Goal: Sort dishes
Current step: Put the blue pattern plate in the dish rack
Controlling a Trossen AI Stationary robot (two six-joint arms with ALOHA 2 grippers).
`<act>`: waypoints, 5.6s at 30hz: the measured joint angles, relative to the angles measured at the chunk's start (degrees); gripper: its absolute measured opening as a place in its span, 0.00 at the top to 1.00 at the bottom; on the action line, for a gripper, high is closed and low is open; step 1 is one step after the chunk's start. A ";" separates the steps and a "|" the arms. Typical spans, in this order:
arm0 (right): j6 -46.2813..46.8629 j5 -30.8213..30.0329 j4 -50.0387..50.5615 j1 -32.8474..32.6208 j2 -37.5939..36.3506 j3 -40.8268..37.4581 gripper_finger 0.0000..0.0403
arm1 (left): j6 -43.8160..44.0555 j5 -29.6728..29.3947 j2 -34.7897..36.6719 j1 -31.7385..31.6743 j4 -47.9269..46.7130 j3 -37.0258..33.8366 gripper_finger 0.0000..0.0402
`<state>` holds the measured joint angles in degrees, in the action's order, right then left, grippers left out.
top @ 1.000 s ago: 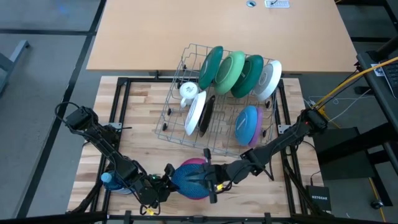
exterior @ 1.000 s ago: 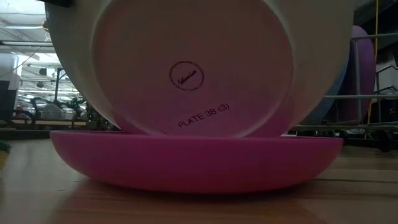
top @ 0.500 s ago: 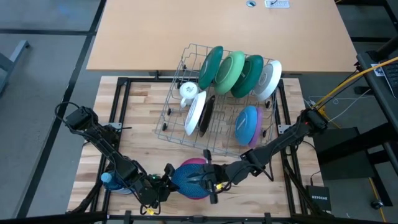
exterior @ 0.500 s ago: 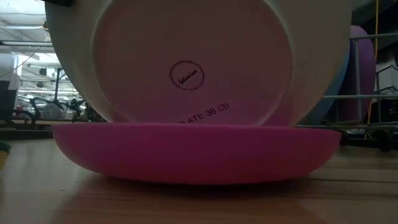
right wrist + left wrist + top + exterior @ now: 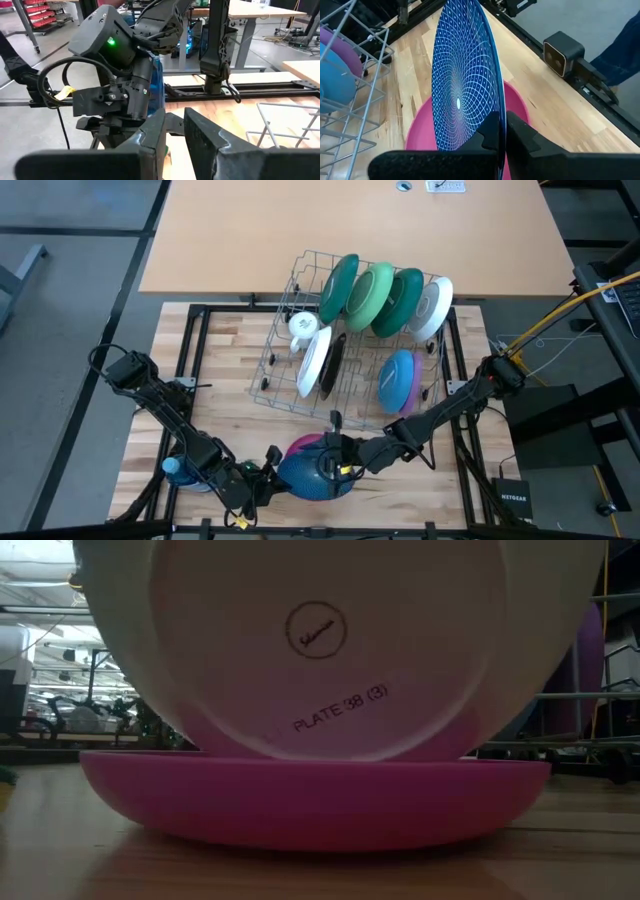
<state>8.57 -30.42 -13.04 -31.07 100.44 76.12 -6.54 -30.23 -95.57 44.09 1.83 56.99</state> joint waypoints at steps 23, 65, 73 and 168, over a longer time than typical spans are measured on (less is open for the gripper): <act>-1.22 -0.08 -0.50 0.87 0.00 0.00 0.82 | 9.18 -0.52 4.98 0.48 -0.25 0.00 1.00; -5.89 1.08 0.07 1.09 -0.97 0.00 0.82 | 38.10 2.04 14.78 -2.80 -8.68 -0.02 1.00; -5.42 1.26 1.85 1.09 -0.97 0.00 0.82 | 38.44 4.06 14.78 -3.38 -8.66 -0.02 1.00; 5.68 20.19 8.37 1.84 -0.83 -0.01 0.91 | 15.57 8.08 23.47 -2.07 -8.62 -0.02 0.95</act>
<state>14.25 -10.23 -4.67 -29.23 99.61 76.11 9.04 -22.15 -72.10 42.02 -6.79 56.97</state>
